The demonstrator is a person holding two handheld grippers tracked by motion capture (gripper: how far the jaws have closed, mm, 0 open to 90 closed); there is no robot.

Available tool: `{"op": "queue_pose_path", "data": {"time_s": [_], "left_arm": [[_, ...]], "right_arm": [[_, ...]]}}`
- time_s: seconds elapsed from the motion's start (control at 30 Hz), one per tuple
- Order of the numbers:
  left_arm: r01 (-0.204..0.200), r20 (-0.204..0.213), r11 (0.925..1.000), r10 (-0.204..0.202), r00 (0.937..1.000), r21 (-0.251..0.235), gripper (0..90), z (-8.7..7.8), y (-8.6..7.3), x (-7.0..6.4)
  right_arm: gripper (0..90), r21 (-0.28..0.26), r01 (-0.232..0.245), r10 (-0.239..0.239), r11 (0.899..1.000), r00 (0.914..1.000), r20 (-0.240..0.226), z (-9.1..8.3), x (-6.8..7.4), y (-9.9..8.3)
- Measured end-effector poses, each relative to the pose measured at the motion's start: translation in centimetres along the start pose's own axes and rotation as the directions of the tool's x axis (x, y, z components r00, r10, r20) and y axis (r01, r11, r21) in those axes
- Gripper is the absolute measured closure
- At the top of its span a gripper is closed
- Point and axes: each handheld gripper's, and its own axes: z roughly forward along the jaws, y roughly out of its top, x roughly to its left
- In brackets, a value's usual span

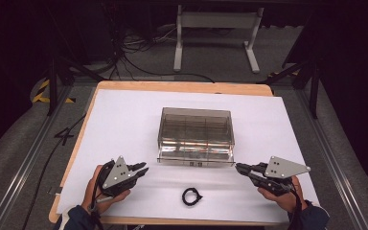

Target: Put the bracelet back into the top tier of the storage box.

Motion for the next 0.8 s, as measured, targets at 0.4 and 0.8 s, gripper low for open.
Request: {"op": "queue_pose_path", "data": {"time_s": [0.4,0.8], "left_arm": [[0.013,0.003,0.9994,-0.013,0.9999,0.033,75.8,-0.6,-1.6,-0.3],[0.035,0.018,0.9986,-0.035,0.9992,0.040,71.7,-1.1,-3.3,-0.4]], "right_arm": [[86.7,0.012,0.029,-0.028,1.000,0.9987,-0.041,1.0,1.4,0.5],[86.8,0.051,0.075,-0.069,0.996,0.9897,-0.125,3.4,3.8,0.7]]}}
